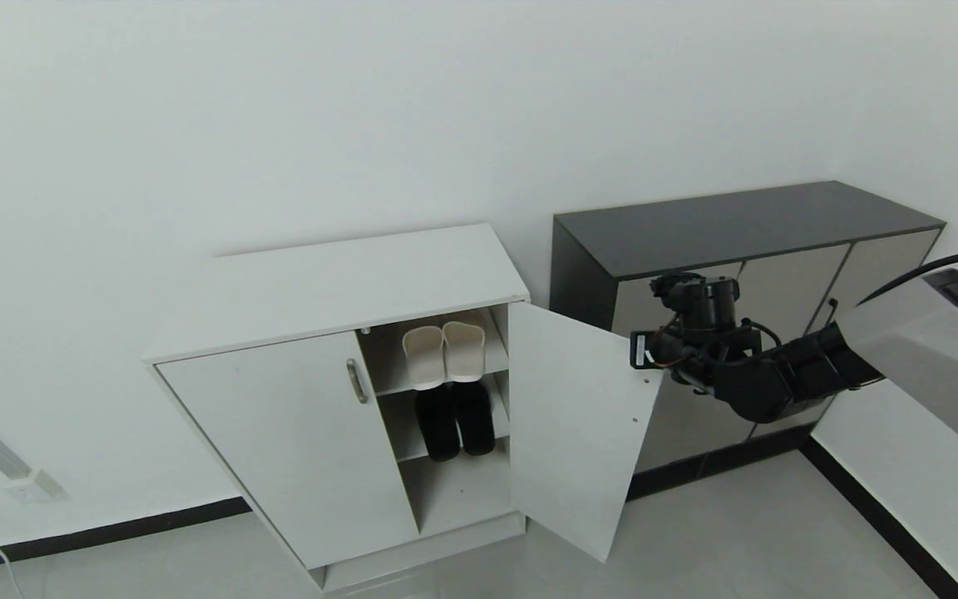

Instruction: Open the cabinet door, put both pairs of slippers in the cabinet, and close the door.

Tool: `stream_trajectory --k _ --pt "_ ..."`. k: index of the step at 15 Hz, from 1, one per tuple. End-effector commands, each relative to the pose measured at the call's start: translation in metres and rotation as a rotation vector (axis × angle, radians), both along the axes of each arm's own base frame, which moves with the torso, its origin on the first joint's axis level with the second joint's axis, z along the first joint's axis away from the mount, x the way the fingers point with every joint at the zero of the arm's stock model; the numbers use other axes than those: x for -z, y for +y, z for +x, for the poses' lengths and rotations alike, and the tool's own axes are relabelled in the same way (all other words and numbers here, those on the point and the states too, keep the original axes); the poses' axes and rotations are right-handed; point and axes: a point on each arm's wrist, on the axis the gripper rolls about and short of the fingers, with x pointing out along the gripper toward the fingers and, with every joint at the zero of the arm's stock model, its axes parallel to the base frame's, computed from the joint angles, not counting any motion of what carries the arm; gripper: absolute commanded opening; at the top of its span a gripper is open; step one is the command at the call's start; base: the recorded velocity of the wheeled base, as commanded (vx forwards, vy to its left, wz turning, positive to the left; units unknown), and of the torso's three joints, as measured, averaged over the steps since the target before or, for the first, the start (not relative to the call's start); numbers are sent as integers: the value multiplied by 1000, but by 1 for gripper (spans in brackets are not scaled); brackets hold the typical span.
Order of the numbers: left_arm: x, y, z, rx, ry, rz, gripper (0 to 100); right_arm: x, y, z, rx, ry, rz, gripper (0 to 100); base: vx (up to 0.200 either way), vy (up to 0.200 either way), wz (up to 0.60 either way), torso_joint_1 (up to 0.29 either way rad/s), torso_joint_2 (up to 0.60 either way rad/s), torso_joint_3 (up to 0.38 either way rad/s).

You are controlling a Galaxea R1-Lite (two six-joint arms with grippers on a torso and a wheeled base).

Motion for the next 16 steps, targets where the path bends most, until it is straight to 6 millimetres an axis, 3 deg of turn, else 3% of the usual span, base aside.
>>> stream_trajectory --k 1,2,4,8,9,12,14,16 --pt "0 0 0 -1 1 0 0 -3 4 -7 -13 3 -2 0 0 0 0 0 0 0" --pt "0 0 0 -1 1 0 0 -5 6 -12 -22 3 -2 0 0 0 0 0 0 0" --pt "0 0 0 -1 1 0 0 -17 26 -42 -88 5 1 0 0 0 0 0 0 0" --pt "0 0 0 -1 1 0 0 -31 74 -115 -265 33 43 0 0 0 0 0 0 0" --pt "0 0 0 -1 1 0 0 -37 78 -122 -283 22 48 0 0 0 0 0 0 0" --pt "0 0 0 -1 1 0 0 -82 80 -147 -344 -98 111 0 0 0 0 0 0 0" --pt "0 0 0 -1 1 0 0 -83 78 -152 -361 -115 65 0 0 0 0 0 0 0" --pt "0 0 0 -1 1 0 0 -70 74 -152 -355 -81 41 0 0 0 0 0 0 0"
